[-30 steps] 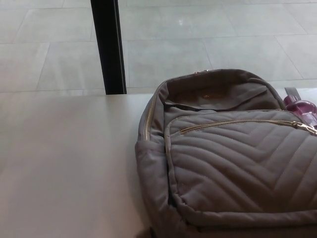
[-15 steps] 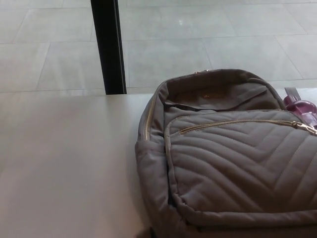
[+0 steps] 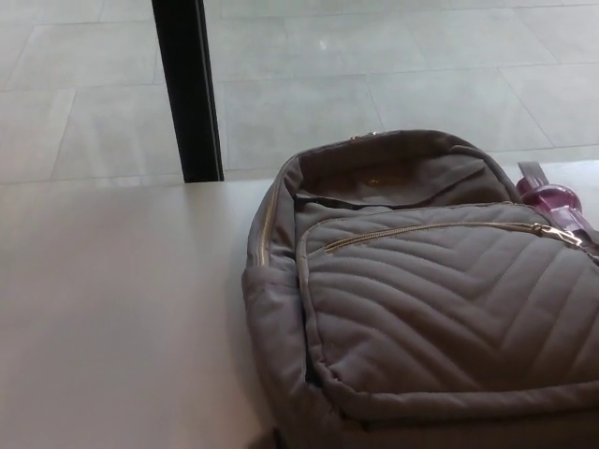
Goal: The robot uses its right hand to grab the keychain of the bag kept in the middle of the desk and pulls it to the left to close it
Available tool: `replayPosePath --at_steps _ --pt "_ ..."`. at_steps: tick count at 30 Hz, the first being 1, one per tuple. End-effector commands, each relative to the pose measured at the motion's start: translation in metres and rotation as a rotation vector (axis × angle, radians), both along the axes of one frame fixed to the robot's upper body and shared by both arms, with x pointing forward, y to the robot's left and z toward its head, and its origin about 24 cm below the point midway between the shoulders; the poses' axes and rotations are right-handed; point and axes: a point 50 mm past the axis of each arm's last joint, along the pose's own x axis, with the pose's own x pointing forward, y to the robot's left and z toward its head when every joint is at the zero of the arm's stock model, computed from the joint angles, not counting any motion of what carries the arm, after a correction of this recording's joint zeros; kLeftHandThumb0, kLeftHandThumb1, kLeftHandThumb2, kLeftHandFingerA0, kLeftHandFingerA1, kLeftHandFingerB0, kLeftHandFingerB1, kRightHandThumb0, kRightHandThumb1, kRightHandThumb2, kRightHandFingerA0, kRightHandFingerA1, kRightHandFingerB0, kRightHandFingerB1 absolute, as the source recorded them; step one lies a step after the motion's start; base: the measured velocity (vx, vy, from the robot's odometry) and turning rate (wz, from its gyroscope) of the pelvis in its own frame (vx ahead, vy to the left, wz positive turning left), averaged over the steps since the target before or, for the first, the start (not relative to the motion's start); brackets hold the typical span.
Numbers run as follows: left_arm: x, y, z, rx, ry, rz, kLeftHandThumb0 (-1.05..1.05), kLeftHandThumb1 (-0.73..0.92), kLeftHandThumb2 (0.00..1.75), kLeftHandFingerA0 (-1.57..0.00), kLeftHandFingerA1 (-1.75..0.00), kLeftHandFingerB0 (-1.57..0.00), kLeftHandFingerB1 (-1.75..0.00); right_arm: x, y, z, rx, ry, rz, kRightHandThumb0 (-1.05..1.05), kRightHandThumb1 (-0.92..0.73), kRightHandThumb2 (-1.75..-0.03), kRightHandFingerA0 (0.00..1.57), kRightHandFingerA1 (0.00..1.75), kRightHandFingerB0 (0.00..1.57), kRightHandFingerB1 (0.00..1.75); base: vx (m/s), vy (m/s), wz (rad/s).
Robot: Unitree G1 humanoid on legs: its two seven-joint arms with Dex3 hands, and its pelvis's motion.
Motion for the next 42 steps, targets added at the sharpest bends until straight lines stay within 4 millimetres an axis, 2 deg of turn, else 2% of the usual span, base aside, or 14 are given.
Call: replayPosePath --at_steps 1,2,6,7,10,13,22,34,35,37,38,39,41,42 --pt "0.009 0.013 0.024 -0.039 -0.119 0.032 -1.05 0.81 0.76 -0.39 -1.43 -0.24 -1.37 0.038 0.001 0.074 -0.143 -0.263 0.039 -0.61 -0.48 -0.84 0.24 0.61 0.12 0.50 0.00 0.000 0.00" --pt "0.011 0.014 0.028 -0.036 -0.139 0.033 -1.05 0.82 0.75 -0.37 -1.44 -0.25 -1.37 0.044 0.004 0.084 -0.161 -0.292 0.045 -0.61 -0.60 -0.58 0.31 0.65 0.20 0.48 0.00 0.000 0.00" --pt "0.015 0.017 0.036 -0.050 -0.189 0.044 -1.05 0.79 0.74 -0.39 -1.42 -0.29 -1.36 0.063 0.015 0.120 -0.233 -0.397 0.090 -0.65 -0.61 -0.58 0.31 0.65 0.20 0.48 0.01 0.000 0.09" --pt "0.012 0.018 0.034 -0.051 -0.184 0.056 -1.05 0.80 0.74 -0.41 -1.40 -0.29 -1.36 0.075 0.025 0.133 -0.251 -0.436 0.142 -0.66 -0.46 -0.85 0.30 0.64 0.17 0.53 0.03 -0.010 0.11" --pt "0.006 0.015 0.027 -0.045 -0.148 0.052 -1.05 0.82 0.75 -0.38 -1.41 -0.22 -1.37 0.090 0.040 0.144 -0.302 -0.443 0.246 -0.66 -0.58 -0.58 0.39 0.63 0.24 0.47 0.01 -0.003 0.02" --pt "0.000 0.009 0.013 -0.068 -0.074 0.062 -1.05 0.80 0.76 -0.53 -1.42 -0.25 -1.42 0.106 0.065 0.139 -0.323 -0.399 0.462 -0.58 -0.47 -0.79 0.27 0.54 0.15 0.41 0.00 0.000 0.00" --pt "-0.016 -0.005 -0.014 -0.062 0.052 0.019 -1.05 0.71 0.76 -0.66 -1.33 -0.36 -1.41 0.124 0.110 0.118 -0.379 -0.234 0.754 -0.44 -0.57 -0.57 0.32 0.46 0.21 0.30 0.00 0.000 0.00" --pt "-0.023 -0.006 -0.018 -0.054 0.093 0.036 -1.05 0.71 0.74 -0.54 -1.50 -0.25 -1.48 0.118 0.104 0.079 -0.488 0.050 0.877 -0.40 -0.57 -0.57 0.38 0.56 0.26 0.32 0.00 0.000 0.00" --pt "-0.023 -0.006 -0.019 -0.053 0.100 0.041 -1.05 0.69 0.79 -0.56 -1.42 -0.28 -1.46 0.118 0.105 0.079 -0.513 0.074 0.892 -0.29 -0.40 -0.90 0.32 0.62 0.11 0.49 0.00 0.000 0.00" --pt "-0.023 -0.006 -0.020 -0.054 0.102 0.042 -1.05 0.67 0.78 -0.58 -1.41 -0.31 -1.45 0.118 0.105 0.078 -0.532 0.083 0.907 -0.27 -0.40 -0.90 0.32 0.63 0.12 0.50 0.00 0.000 0.00" --pt "-0.023 -0.007 -0.021 -0.052 0.107 0.036 -1.05 0.67 0.79 -0.64 -1.38 -0.33 -1.46 0.117 0.105 0.078 -0.538 0.076 0.921 -0.31 -0.57 -0.57 0.36 0.55 0.27 0.32 0.00 0.000 0.00" --pt "-0.023 -0.007 -0.021 -0.044 0.113 0.026 -1.05 0.68 0.78 -0.66 -1.41 -0.35 -1.45 0.118 0.106 0.078 -0.541 0.083 0.925 -0.21 -0.41 -0.90 0.31 0.63 0.13 0.50 0.00 0.000 0.00" --pt "-0.023 -0.009 -0.021 -0.033 0.127 -0.002 -1.05 0.69 0.80 -0.66 -1.39 -0.34 -1.46 0.119 0.107 0.078 -0.548 0.096 0.932 -0.16 -0.41 -0.90 0.30 0.62 0.16 0.51 0.00 0.000 0.00" --pt "-0.024 -0.010 -0.023 -0.020 0.150 -0.023 -1.05 0.69 0.82 -0.70 -1.36 -0.38 -1.44 0.118 0.108 0.080 -0.569 0.105 0.948 -0.13 -0.61 -0.58 0.34 0.57 0.31 0.34 0.00 0.000 0.00"
